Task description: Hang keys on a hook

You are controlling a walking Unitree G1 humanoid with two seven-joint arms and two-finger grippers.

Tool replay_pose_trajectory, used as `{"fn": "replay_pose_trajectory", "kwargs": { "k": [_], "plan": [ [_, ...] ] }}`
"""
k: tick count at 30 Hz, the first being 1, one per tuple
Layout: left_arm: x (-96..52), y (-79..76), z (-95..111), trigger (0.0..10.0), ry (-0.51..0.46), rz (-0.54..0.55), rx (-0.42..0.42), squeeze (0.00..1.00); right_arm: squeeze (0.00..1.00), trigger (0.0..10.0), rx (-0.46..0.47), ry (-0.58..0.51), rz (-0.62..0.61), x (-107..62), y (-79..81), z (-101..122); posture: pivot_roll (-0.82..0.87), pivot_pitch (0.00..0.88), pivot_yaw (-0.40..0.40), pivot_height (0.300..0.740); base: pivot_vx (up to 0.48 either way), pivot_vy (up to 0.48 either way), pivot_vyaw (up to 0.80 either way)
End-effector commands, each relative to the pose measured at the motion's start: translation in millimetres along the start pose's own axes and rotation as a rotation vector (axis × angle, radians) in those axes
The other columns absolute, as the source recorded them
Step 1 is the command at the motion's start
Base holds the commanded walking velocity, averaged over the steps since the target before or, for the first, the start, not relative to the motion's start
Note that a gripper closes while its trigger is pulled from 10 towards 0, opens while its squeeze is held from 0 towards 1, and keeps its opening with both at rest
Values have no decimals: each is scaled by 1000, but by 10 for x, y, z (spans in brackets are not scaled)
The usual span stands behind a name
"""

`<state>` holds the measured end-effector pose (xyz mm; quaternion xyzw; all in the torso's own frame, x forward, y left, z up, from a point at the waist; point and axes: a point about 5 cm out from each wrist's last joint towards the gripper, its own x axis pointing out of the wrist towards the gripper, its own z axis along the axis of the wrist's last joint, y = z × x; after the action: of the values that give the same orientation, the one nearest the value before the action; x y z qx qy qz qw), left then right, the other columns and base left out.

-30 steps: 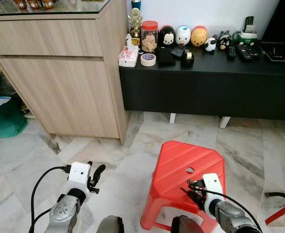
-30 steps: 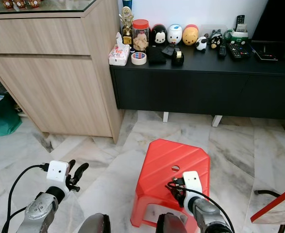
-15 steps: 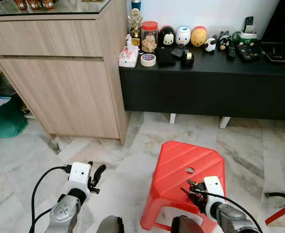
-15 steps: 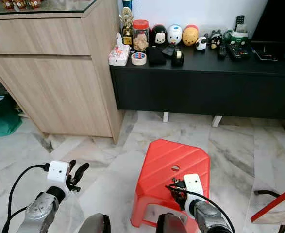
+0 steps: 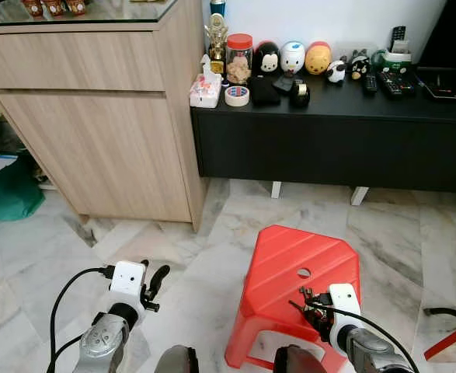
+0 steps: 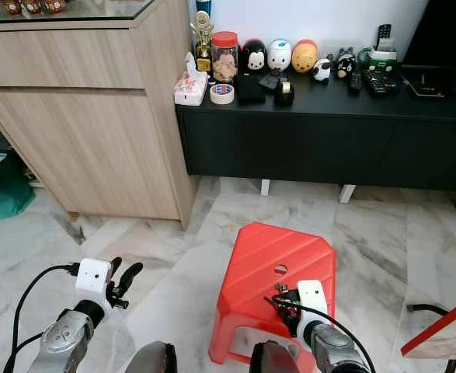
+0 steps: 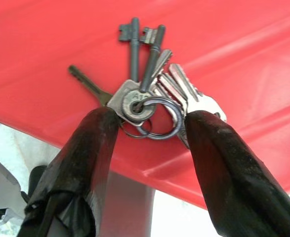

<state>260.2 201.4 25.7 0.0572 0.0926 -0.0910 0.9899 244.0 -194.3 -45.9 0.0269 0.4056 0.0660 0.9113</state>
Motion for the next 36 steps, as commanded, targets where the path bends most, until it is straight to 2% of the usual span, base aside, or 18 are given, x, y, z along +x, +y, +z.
{"fn": "replay_pose_trajectory", "kwargs": {
  "k": [1, 2, 3, 4, 18, 27, 28, 29, 36],
  "plan": [
    [-21, 20, -1, 10000, 11, 0, 24, 0, 0, 10000, 17, -12, 22, 10, 49, -2, 104, 57, 12, 628, 0, 0, 0],
    [-22, 20, -1, 10000, 11, 0, 23, 0, 0, 10000, 16, -13, 28, 12, 60, -1, 104, 57, 12, 628, 0, 0, 0],
    [-22, 19, -2, 10000, 11, 0, 23, 0, 0, 8392, 15, -11, 29, 14, 67, -3, 104, 57, 12, 628, 0, 0, 0],
    [-19, 17, 0, 10000, 11, 0, 23, 0, 0, 0, 16, -5, 35, 18, 84, -11, 108, 61, 12, 628, 0, 0, 0],
    [-23, -5, -13, 10000, 17, -9, 28, 0, 0, 0, 21, 8, 54, 23, 146, -80, 106, 65, 12, 628, 0, 0, 0],
    [-26, -10, -28, 10000, 24, -9, 28, 0, 0, 0, 37, -56, 54, 34, 184, -9, 106, 65, 12, 628, 0, 0, 0],
    [-27, -10, -28, 10000, 24, -9, 28, 0, 0, 627, 37, -62, 56, 34, 189, -3, 106, 65, 12, 628, 0, 0, 0],
    [-25, -13, -30, 10000, 25, -9, 28, 0, 0, 10000, 39, -75, 60, 36, 198, 17, 104, 64, 9, 628, 0, 0, 0],
    [-26, -21, -40, 10000, 29, -9, 26, 0, 0, 10000, 63, -160, 66, 33, 216, 111, 101, 64, 7, 628, 0, 0, 0]
  ]
}}
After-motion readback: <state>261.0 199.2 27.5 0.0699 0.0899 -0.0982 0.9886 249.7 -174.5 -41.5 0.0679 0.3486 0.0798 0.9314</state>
